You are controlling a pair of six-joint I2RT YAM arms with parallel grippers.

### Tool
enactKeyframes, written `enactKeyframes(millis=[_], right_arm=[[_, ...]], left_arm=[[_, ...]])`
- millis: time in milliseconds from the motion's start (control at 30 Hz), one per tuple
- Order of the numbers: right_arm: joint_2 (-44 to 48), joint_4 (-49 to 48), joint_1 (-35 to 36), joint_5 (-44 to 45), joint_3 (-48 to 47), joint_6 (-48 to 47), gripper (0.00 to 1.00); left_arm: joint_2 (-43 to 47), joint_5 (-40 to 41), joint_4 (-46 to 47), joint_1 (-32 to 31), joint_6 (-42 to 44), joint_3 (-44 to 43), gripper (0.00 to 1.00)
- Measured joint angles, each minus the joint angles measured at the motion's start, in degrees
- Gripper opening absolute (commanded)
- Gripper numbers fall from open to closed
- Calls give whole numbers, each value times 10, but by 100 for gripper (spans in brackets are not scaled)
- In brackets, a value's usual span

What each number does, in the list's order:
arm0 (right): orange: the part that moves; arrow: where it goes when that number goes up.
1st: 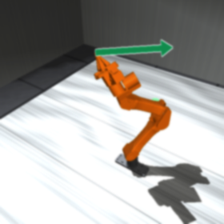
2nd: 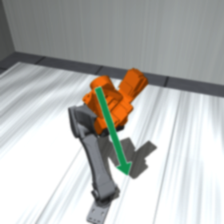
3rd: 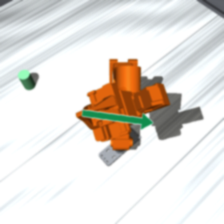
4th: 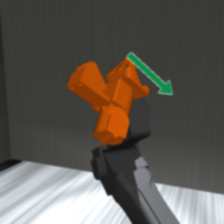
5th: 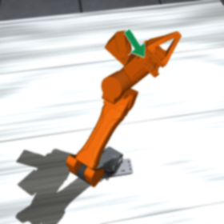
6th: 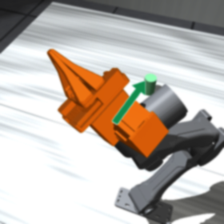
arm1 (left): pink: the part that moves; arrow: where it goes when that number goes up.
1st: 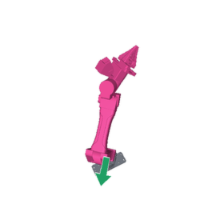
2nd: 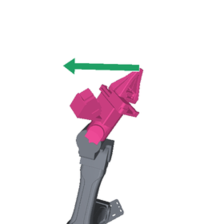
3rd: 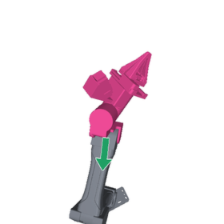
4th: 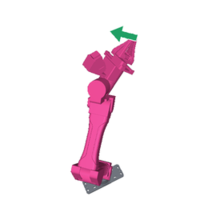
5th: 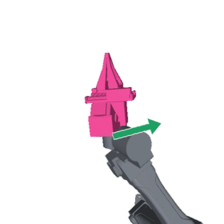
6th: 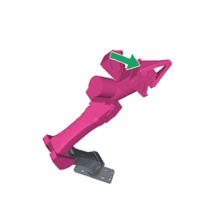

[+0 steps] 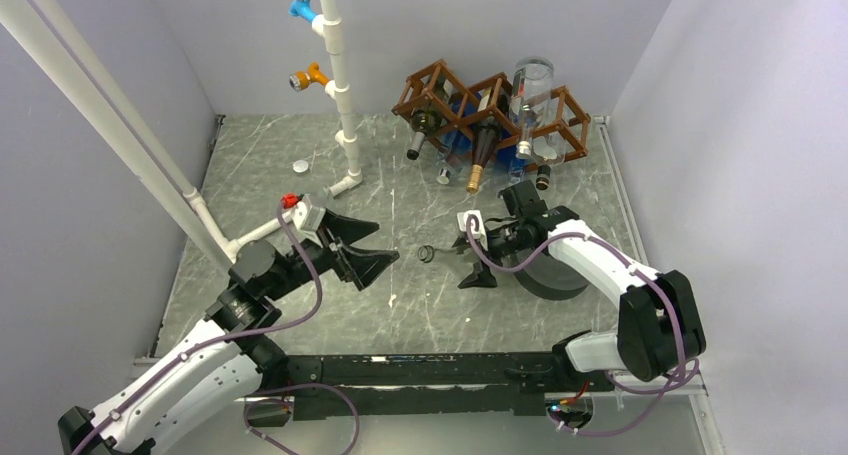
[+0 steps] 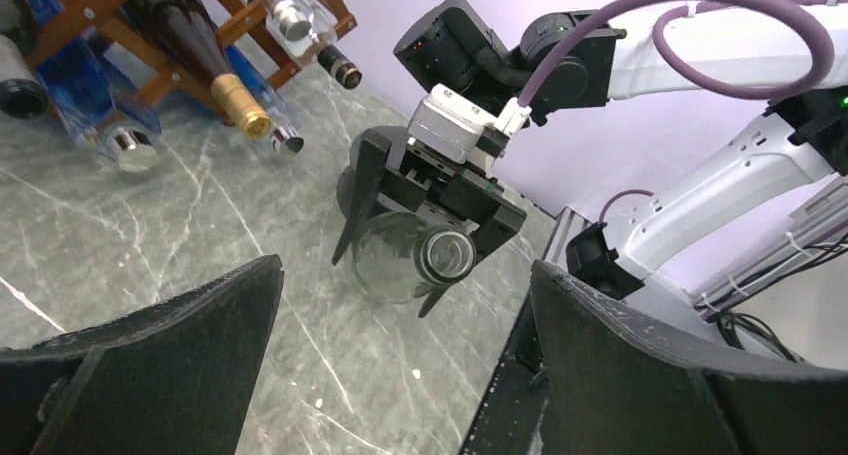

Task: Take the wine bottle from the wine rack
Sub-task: Place the wine bottle at the center of the board.

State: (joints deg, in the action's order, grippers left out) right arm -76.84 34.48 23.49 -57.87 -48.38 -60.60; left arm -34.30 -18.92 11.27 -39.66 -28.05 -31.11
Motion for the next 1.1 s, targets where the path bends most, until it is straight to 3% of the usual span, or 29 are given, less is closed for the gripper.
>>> enactKeyframes(millis=[433, 1100], right_arm=[[-4, 2, -41, -33, 0, 17, 11], [-19, 4, -75, -68, -5, 30, 11]], left_arm=[[32, 45, 127, 0, 30, 113, 99], [-107, 17, 347, -5, 89, 159, 99]])
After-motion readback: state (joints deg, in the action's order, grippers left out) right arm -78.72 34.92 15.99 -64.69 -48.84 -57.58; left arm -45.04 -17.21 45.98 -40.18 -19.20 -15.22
